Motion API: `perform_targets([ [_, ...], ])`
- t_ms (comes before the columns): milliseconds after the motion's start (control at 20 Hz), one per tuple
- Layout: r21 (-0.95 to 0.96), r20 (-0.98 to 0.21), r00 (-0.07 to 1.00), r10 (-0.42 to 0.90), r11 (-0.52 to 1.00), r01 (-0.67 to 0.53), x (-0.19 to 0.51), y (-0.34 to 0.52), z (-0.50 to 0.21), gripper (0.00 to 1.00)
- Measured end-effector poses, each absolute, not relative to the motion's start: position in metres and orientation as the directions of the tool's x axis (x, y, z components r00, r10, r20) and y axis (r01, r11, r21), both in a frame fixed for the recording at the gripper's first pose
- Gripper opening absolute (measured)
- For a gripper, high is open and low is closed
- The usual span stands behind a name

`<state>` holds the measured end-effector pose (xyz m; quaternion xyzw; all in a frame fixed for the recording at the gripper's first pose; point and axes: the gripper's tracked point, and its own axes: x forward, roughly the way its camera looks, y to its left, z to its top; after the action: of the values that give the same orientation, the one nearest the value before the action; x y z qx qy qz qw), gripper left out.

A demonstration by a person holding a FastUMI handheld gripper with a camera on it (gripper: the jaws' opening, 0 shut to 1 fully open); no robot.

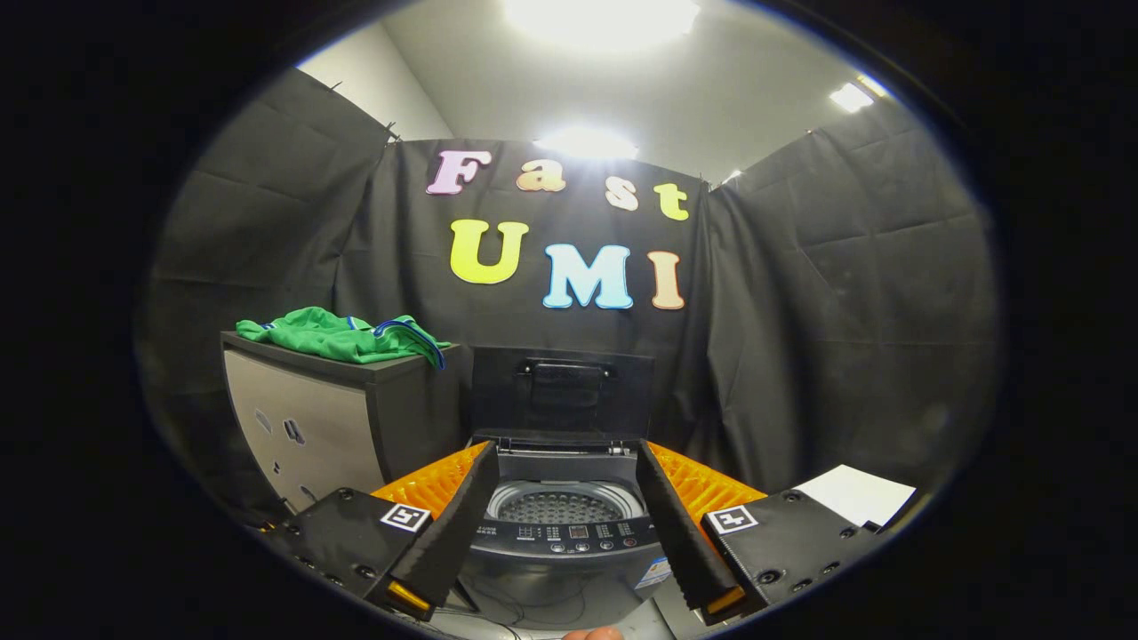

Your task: Put the clothes into the washing machine and then close the washing machine lid.

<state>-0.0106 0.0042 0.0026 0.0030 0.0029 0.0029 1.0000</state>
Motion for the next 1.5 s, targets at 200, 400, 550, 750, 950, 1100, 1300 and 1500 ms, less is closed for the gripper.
perform_targets([
  [200,0.01,-0.004,1.0,0.006,1.0,-0.006,-0.009,0.005,0.009,0.97],
  [400,0.042,-0.002,1.0,0.03,0.999,-0.03,0.004,0.014,0.034,0.97],
  [550,0.07,-0.028,0.994,0.103,0.992,-0.1,0.021,0.038,0.056,0.97],
  [750,0.096,0.003,0.984,0.178,0.979,-0.177,0.045,0.071,0.104,0.97],
  [950,0.132,-0.029,0.962,0.272,0.955,-0.266,0.077,0.123,0.142,0.96],
  [1100,0.173,-0.082,0.938,0.336,0.932,-0.318,0.097,0.163,0.17,0.95],
  [1300,0.112,-0.121,0.919,0.376,0.925,-0.364,0.131,0.216,0.2,0.95],
  [1500,0.105,-0.222,0.87,0.44,0.898,-0.427,0.155,0.273,0.199,0.95],
])
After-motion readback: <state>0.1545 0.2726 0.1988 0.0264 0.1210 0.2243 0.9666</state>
